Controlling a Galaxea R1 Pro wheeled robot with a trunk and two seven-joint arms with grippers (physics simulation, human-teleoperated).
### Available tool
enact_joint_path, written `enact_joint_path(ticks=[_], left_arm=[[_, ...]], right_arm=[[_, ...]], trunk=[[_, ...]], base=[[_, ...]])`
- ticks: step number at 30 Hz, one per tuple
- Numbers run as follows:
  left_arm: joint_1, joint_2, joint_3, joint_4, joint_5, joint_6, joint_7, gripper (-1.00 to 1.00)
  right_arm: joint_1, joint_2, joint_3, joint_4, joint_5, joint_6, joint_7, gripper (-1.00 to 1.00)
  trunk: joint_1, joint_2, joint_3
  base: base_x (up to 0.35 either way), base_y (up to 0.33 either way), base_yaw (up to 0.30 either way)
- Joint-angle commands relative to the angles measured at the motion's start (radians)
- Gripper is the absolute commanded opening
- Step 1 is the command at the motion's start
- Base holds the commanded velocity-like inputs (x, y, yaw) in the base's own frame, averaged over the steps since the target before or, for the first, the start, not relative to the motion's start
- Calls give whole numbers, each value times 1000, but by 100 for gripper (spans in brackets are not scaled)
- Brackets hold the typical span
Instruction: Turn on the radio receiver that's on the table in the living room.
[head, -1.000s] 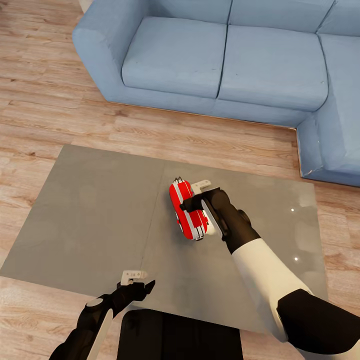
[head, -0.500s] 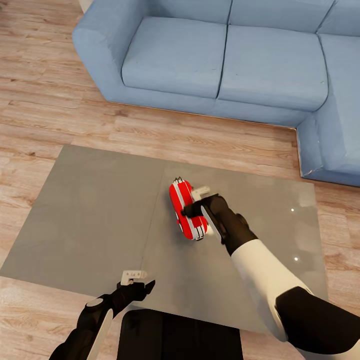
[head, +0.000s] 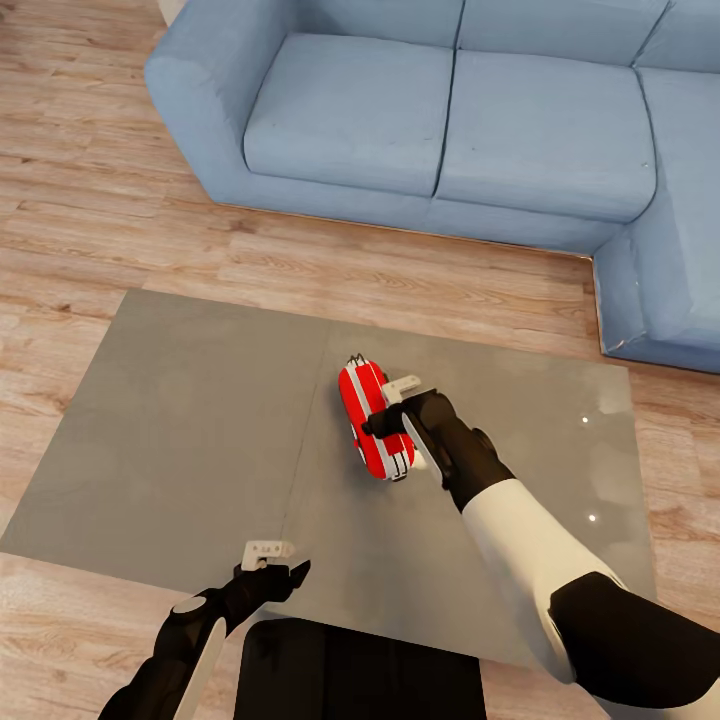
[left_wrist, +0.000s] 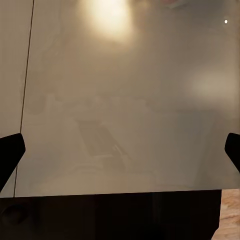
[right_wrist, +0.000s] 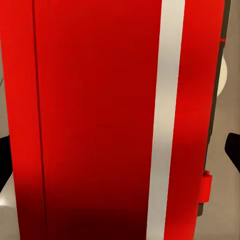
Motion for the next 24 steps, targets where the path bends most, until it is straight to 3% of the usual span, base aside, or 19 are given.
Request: enact_joint_path(ticks=[1, 12, 13, 20, 24], left_arm=[[0, 0, 0, 0, 0, 0, 0, 100], [0, 0, 0, 0, 0, 0, 0, 100], [0, 0, 0, 0, 0, 0, 0, 100], [0, 0, 0, 1, 0, 0, 0, 100], [0, 0, 0, 1, 0, 0, 0, 100]], right_arm=[[0, 0, 0, 0, 0, 0, 0, 100], [0, 0, -1, 2, 3, -3, -1, 100], [0, 0, -1, 3, 3, -5, 0, -100], [-57, 0, -3, 143, 2, -90, -3, -100], [-62, 0, -3, 158, 2, -101, -3, -100]], trunk=[[0, 0, 0], [0, 0, 0], [0, 0, 0], [0, 0, 0], [0, 0, 0]], base=[[0, 0, 0], [0, 0, 0], [0, 0, 0], [0, 0, 0], [0, 0, 0]])
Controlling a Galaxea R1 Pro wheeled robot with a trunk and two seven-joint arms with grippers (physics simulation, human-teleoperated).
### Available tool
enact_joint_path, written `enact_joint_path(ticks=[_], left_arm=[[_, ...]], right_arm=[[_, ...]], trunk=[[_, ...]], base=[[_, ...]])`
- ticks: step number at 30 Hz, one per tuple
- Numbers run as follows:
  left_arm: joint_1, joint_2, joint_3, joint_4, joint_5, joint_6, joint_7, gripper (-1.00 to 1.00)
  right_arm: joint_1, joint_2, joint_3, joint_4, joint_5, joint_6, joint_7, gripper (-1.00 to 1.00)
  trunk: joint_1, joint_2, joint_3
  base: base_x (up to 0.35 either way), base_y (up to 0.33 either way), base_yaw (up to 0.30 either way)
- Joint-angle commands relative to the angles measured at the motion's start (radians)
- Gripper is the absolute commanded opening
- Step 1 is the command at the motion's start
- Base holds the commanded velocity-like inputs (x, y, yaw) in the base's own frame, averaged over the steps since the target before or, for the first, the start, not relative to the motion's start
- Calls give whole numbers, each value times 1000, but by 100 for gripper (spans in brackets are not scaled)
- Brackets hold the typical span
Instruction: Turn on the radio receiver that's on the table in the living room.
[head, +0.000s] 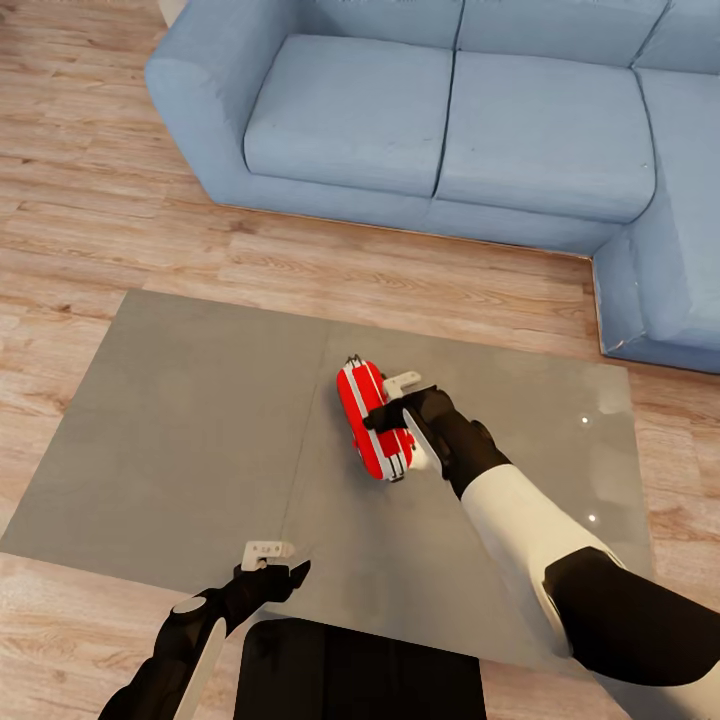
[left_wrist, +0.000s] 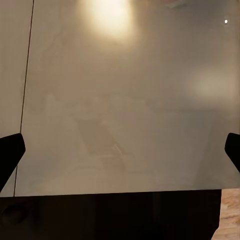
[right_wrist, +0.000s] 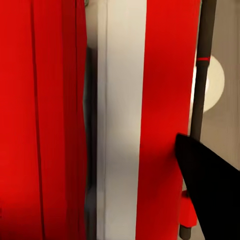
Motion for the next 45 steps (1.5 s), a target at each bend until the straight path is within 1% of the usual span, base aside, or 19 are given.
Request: enact_joint_path(ticks=[1, 10, 13, 14, 16, 17, 20, 21, 30, 34, 36, 38, 39, 40, 41, 42, 43, 44, 45], left_arm=[[0, 0, 0, 0, 0, 0, 0, 100], [0, 0, 0, 0, 0, 0, 0, 100], [0, 0, 0, 0, 0, 0, 0, 100], [0, 0, 0, 0, 0, 0, 0, 100], [0, 0, 0, 0, 0, 0, 0, 100], [0, 0, 0, 0, 0, 0, 0, 100], [0, 0, 0, 0, 0, 0, 0, 100], [0, 0, 0, 0, 0, 0, 0, 100], [0, 0, 0, 0, 0, 0, 0, 100], [0, 0, 0, 0, 0, 0, 0, 100], [0, 0, 0, -1, 0, 0, 0, 100], [0, 0, 0, -2, 1, 0, 0, 100], [0, 0, 0, -4, 1, -1, 0, 100], [0, 0, 0, -7, 2, -1, 0, 100], [0, -1, 0, -9, 2, -1, 0, 100], [0, -3, 0, -13, 4, -1, -1, 100], [-1, -5, 0, -14, 4, -1, -2, 100], [-5, -15, 0, -17, 5, -1, -5, 100], [-7, -21, 0, -18, 5, 0, -7, 100]], right_arm=[[0, 0, -1, 27, 23, -2, -3, -100], [0, 0, -1, 26, 31, 0, -11, -100], [0, 0, 0, 9, 31, 2, -8, -100], [0, 0, 4, -330, 27, 184, 2, -100], [0, 0, 4, -387, 25, 233, 2, -100], [0, 0, 4, -399, 25, 242, 2, -100], [1, 0, 6, -482, 23, 307, 3, -100], [1, 0, 6, -494, 23, 317, 3, -100], [0, 0, 8, -666, 23, 323, 4, -100], [-2, 0, 8, -692, 22, 323, 7, -100], [-2, 0, 8, -696, 22, 323, 22, -100], [-2, 0, 8, -697, 21, 323, 65, -100], [-2, 0, 8, -697, 21, 323, 107, -100], [-2, 0, 8, -698, 21, 323, 166, -100], [-3, -8, 8, -698, 21, 323, 239, -100], [-3, -52, 9, -698, 21, 323, 367, -100], [-3, -71, 9, -698, 22, 323, 413, -100], [-3, -114, 9, -698, 23, 323, 502, -100], [-3, -136, 9, -698, 23, 323, 545, -100]], trunk=[[1, 1, 0], [1, 1, 0], [1, 1, 0], [1, 1, 0], [1, 1, 0], [1, 1, 0], [1, 1, 0], [1, 1, 0], [1, 1, 0], [1, 1, 0], [1, 1, 0], [1, 1, 0], [1, 1, 0], [1, 1, 0], [1, 1, 0], [1, 1, 0], [1, 1, 0], [1, 1, 0], [1, 1, 0]], base=[[0, 0, 0], [0, 0, 0], [0, 0, 0], [0, 0, 0], [0, 0, 0], [0, 0, 0], [0, 0, 0], [0, 0, 0], [0, 0, 0], [0, 0, 0], [0, 0, 0], [0, 0, 0], [0, 0, 0], [0, 0, 0], [0, 0, 0], [0, 0, 0], [0, 0, 0], [0, 0, 0], [0, 0, 0]])
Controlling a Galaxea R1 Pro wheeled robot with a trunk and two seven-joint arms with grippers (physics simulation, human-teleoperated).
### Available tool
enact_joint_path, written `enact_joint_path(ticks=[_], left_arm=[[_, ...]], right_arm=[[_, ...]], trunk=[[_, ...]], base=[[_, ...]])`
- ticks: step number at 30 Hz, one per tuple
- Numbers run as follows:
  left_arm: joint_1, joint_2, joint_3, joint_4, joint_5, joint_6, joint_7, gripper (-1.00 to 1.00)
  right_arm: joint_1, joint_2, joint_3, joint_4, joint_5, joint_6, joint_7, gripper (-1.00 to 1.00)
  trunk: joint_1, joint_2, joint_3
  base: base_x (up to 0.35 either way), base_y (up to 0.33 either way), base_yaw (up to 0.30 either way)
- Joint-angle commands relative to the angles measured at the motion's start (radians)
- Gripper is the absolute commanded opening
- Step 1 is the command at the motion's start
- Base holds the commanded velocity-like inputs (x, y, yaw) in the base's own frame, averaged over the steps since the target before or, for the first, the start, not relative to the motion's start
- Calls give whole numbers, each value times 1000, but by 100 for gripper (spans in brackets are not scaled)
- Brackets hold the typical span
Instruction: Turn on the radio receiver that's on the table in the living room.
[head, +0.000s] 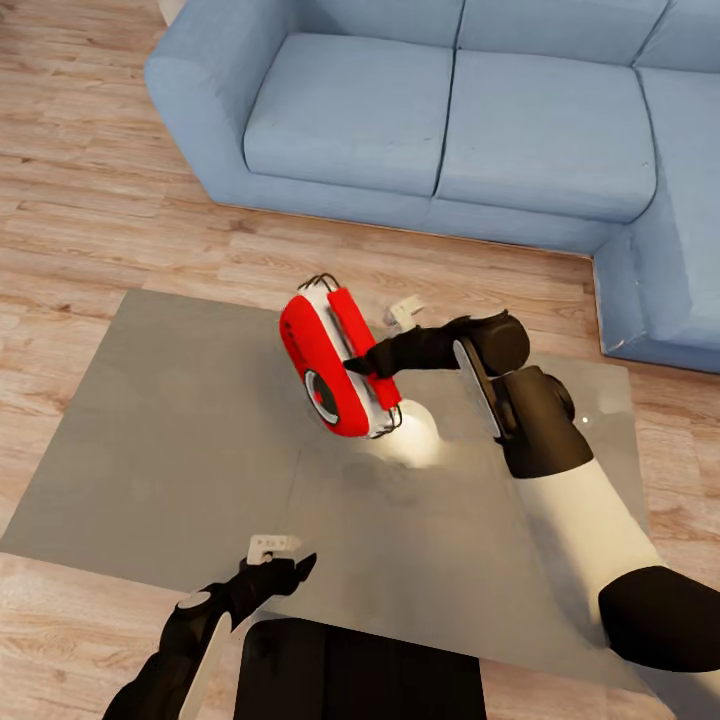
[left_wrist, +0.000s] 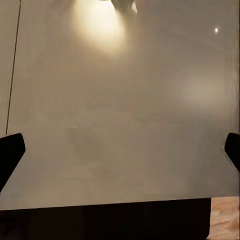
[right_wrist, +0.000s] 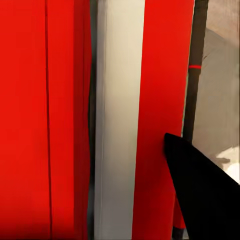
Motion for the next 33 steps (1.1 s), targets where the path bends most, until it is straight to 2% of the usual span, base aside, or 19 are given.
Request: enact_joint_path(ticks=[1, 2, 3, 4, 5, 6, 8, 11, 14, 16, 22, 24, 25, 27, 33], left_arm=[[-4, -14, 0, -1, -1, 1, -5, 100], [-5, -22, 0, -2, -2, 2, -8, 100], [-10, -44, -1, -3, -3, 3, -12, 100], [-38, -77, -3, -23, -1, 16, -25, 100], [-42, -81, -5, -25, 0, 17, -29, 100], [-59, -96, -9, -27, 1, 21, -42, 100], [-86, -108, -12, -31, 4, 35, -52, 100], [-146, -116, -13, -53, 23, 120, -64, 100], [-167, -117, -14, -81, 50, 157, -74, 100], [-180, -116, -15, -144, 101, 191, -83, 100], [-183, -117, -15, -166, 120, 246, -111, 100], [-183, -117, -15, -169, 122, 258, -162, 100], [-183, -117, -15, -170, 122, 262, -189, -100], [-183, -116, -15, -170, 122, 266, -230, -100], [-184, -116, -15, -170, 122, 270, -249, -100]], right_arm=[[0, -45, 0, -1, -21, 4, 78, -100], [2, -66, 0, -1, -19, 4, 110, -100], [8, -123, -1, -1, -13, 4, 178, -100], [57, -229, -1, -2, -5, 4, 218, -100], [65, -235, -1, -2, -5, 4, 214, -100], [99, -249, -1, -1, 0, 4, 187, -100], [146, -259, -2, -1, 10, 4, 138, -100], [188, -265, -4, -1, 15, 4, 89, -100], [199, -270, -5, 1, 15, 4, 82, -100], [206, -287, -7, 6, 13, 4, 79, -100], [208, -294, -8, 11, 14, 4, 78, -100], [208, -295, -8, 14, 14, 4, 76, -100], [208, -295, -8, 14, 14, 4, 76, -100], [208, -295, -8, 15, 13, 4, 76, -100], [208, -295, -9, 16, 13, 4, 75, -100]], trunk=[[0, 0, 0], [0, 0, 0], [0, 0, 0], [0, 0, 0], [0, 0, 0], [0, 0, 0], [0, 0, 0], [0, 0, 0], [0, 0, 0], [0, 0, 0], [0, 0, 0], [0, 0, 0], [0, 0, 0], [0, 0, 0], [0, 0, 0]], base=[[0, 0, 0], [0, 0, 0], [0, 0, 0], [0, 0, 0], [0, 0, 0], [0, 0, 0], [0, 0, 0], [0, 0, 0], [0, 0, 0], [0, 0, 0], [0, 0, 0], [0, 0, 0], [0, 0, 0], [0, 0, 0], [0, 0, 0]])
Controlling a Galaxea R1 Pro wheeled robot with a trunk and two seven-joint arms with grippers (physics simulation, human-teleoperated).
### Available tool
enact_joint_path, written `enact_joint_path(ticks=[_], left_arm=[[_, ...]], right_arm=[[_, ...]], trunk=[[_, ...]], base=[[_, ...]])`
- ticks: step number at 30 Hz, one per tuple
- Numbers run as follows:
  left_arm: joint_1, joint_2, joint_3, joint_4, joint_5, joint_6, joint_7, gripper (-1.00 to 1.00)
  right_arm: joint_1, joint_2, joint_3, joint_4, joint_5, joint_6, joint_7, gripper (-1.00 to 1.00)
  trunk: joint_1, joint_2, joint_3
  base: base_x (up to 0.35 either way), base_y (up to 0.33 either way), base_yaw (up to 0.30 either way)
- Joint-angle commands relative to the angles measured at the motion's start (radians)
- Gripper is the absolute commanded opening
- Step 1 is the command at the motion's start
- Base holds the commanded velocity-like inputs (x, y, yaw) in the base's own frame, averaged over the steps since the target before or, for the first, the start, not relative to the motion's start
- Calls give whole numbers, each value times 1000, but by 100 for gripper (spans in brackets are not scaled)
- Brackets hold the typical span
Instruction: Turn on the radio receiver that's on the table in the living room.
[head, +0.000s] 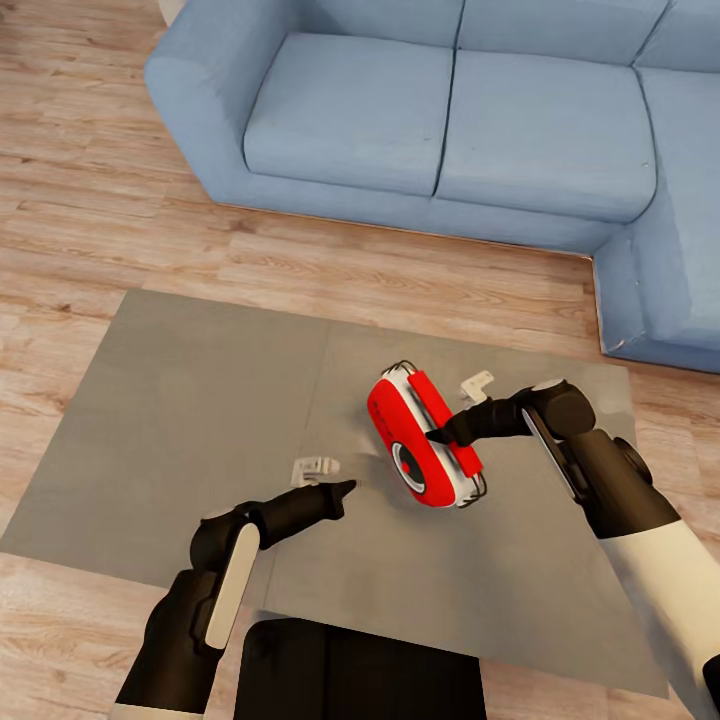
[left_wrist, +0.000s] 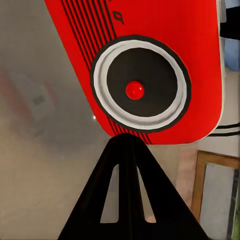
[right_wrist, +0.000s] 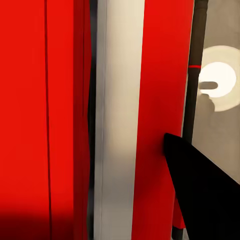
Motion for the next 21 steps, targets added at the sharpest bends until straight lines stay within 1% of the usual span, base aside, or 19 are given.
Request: enact_joint_path(ticks=[1, 15, 17, 18, 19, 20, 21], left_arm=[[0, 0, 0, 0, 0, 0, -1, -100], [0, -1, 0, 0, 1, -1, -1, -100], [-2, -1, -14, 2, 2, -1, 1, -100], [-4, -1, -30, 3, 2, -1, 1, -100], [-8, -1, -49, 3, 4, -1, 1, -100], [-18, -1, -86, 3, 17, -1, 3, -100], [-22, -1, -97, 3, 28, 0, 4, -100]], right_arm=[[0, 0, 0, 0, -10, 3, 0, -100], [0, 1, 2, -1, -10, 3, 6, -100], [0, 2, 2, -1, -13, 3, 7, -100], [0, 2, 2, -1, -15, 3, 8, -100], [0, 2, 2, -1, -16, 3, 8, -100], [0, 2, 2, 0, -18, 3, 9, -100], [0, 2, 2, 0, -18, 3, 9, -100]], trunk=[[0, 0, 0], [0, 0, 0], [0, 0, 0], [0, 0, 0], [0, 0, 0], [0, 0, 0], [0, 0, 0]], base=[[0, 0, 0], [0, 0, 0], [0, 0, 0], [0, 0, 0], [0, 0, 0], [0, 0, 0], [0, 0, 0]])
